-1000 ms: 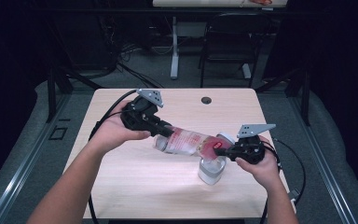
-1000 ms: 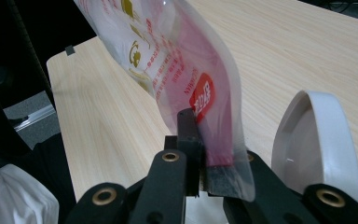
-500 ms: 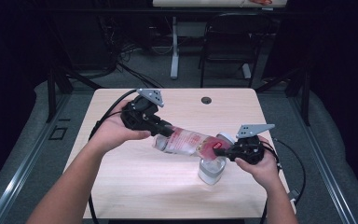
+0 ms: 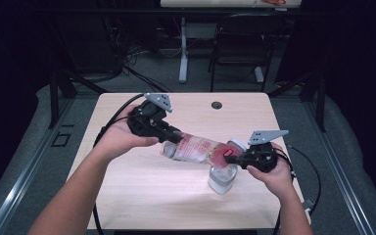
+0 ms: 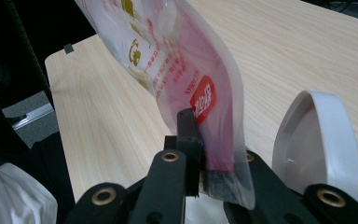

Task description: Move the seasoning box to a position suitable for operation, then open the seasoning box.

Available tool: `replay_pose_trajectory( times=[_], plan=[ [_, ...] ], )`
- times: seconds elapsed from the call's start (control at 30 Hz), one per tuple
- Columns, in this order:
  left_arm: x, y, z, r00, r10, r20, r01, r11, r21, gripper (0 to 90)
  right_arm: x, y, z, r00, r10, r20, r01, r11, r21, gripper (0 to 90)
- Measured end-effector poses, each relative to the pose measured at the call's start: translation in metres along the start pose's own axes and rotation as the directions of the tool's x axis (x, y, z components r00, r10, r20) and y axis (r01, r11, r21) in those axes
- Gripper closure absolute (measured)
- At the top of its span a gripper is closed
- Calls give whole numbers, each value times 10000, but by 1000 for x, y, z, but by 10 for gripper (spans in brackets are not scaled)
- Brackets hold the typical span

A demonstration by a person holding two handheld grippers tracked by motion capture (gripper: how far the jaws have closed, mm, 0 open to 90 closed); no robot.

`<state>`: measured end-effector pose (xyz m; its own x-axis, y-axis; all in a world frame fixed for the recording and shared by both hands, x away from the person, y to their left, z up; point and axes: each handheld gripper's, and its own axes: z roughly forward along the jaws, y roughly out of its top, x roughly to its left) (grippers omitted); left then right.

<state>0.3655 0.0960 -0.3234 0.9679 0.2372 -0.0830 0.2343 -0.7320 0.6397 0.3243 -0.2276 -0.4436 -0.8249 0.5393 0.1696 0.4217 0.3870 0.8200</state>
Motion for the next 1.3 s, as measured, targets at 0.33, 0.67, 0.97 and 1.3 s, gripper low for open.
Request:
replay_pose_trajectory(
  times=[0.33, 0.67, 0.97, 1.3],
  plan=[
    [-1, 1, 0, 10000, 30, -68, -30, 10000, 25, 765, 0, 0, 0, 10000, -5, 13, 5, 10000, 1, 879],
    [0, -1, 0, 10000, 2, 2, -2, 10000, -53, 766, -1, 1, 1, 10000, 3, -53, -3, 10000, 4, 874],
    [0, 0, 0, 10000, 10, 15, -9, 10000, -94, 767, 0, 1, 1, 10000, -38, -2, 38, 10000, 13, 873],
    [0, -1, 0, 10000, 24, 6, -24, 10000, -67, 767, 0, 0, 1, 10000, -25, -16, 25, 10000, -8, 871]
  ],
)
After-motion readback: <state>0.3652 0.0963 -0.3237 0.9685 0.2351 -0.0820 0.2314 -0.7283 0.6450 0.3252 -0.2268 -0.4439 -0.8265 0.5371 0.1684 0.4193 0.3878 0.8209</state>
